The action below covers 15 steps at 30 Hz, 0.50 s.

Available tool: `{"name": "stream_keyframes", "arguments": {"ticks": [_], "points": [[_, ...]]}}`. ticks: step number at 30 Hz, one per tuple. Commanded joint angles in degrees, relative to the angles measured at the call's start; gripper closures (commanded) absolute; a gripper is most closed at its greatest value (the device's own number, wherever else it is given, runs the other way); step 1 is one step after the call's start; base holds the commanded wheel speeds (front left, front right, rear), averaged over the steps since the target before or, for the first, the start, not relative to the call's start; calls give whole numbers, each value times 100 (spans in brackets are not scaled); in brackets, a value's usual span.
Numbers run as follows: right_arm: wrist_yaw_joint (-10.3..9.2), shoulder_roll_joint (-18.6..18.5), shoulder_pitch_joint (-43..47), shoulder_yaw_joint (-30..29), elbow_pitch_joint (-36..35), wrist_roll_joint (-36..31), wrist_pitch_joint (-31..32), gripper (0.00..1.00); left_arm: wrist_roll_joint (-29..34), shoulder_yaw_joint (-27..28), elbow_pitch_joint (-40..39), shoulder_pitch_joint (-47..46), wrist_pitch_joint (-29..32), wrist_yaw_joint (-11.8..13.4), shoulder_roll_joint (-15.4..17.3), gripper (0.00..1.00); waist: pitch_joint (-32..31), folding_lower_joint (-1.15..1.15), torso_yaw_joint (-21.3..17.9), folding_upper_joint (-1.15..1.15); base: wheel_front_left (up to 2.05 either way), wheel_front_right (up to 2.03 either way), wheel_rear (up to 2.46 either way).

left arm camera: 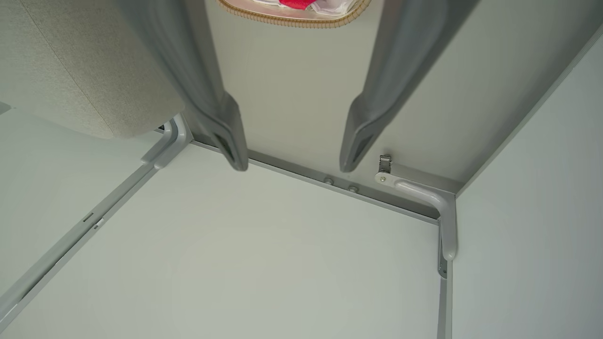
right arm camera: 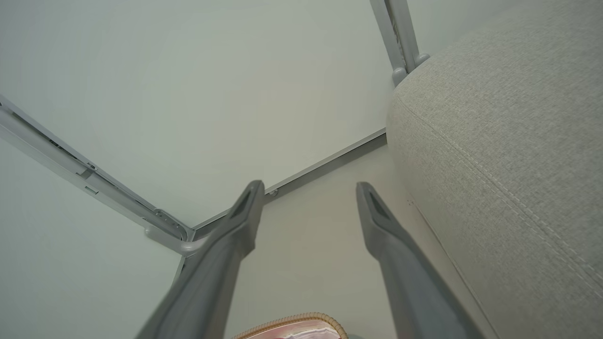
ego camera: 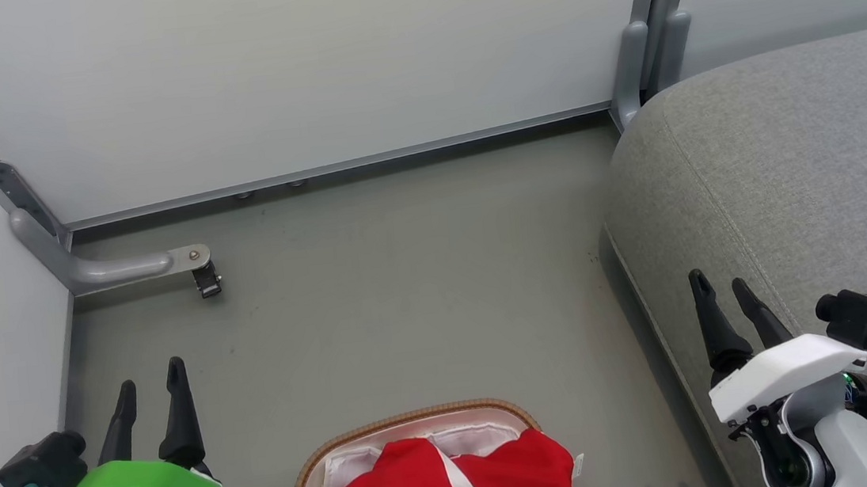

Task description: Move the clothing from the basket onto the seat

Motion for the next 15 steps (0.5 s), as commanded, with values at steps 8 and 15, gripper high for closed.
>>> {"name": "stream_keyframes", "arguments": {"ticks": [8,15], "points": [[1,-69,-133,41,52,-607,-163,0,607,-57,16,29,-172,-20,130,0,3,0,-15,0,0,0,0],[1,-49,-149,44,162,-1074,-262,0,1008,-103,67,31,-278,-22,174,0,14,0,-11,0,0,0,0]]}}
